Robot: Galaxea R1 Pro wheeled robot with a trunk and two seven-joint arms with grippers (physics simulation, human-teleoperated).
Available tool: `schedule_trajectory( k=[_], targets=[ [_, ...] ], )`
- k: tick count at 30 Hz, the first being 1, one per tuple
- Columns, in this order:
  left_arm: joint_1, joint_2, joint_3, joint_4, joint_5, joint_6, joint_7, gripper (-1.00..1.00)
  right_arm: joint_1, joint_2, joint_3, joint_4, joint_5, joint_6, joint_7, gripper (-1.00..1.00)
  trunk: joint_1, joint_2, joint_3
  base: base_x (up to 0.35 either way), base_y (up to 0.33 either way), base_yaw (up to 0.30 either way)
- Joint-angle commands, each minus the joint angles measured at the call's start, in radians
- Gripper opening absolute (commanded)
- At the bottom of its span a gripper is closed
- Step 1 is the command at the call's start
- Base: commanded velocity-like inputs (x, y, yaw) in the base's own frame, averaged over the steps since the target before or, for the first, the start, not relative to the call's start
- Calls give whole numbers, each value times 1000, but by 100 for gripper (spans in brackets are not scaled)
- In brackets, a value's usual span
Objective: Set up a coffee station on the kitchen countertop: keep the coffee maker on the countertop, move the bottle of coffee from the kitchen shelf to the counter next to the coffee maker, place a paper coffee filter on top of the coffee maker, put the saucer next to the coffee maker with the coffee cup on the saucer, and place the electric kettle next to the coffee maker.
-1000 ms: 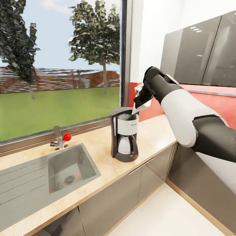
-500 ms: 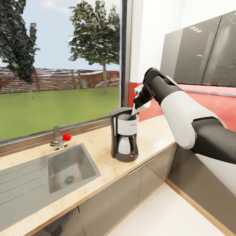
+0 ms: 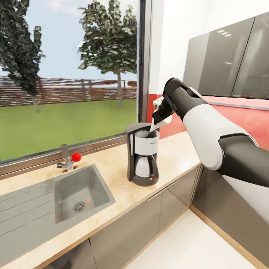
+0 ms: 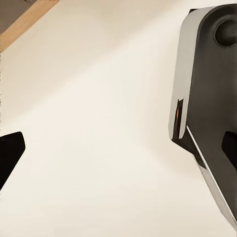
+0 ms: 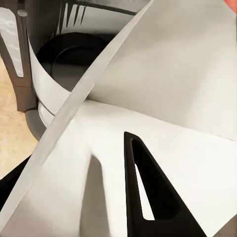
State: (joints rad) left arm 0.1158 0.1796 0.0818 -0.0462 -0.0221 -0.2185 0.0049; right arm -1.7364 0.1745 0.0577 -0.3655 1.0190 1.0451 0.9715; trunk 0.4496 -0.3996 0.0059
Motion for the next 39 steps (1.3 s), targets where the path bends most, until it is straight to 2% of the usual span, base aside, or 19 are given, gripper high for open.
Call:
schedule_trajectory(
  k=[1,27,34,39],
  targets=[
    [1,-1,7,-1,-2,-2,0,100,0,0,4,-1,10,2,10,-100,0,0,0,28,66,0],
    [1,-5,7,-1,-3,-1,0,100,1,0,4,27,14,2,8,-100,0,0,0,1,42,0],
    [1,-5,7,-1,-3,-1,0,100,2,0,5,36,14,2,-83,-100,0,0,0,0,0,0],
    [1,-3,7,-1,-2,-1,-1,100,3,0,5,37,13,2,-106,-100,0,0,0,0,0,0]
  ],
)
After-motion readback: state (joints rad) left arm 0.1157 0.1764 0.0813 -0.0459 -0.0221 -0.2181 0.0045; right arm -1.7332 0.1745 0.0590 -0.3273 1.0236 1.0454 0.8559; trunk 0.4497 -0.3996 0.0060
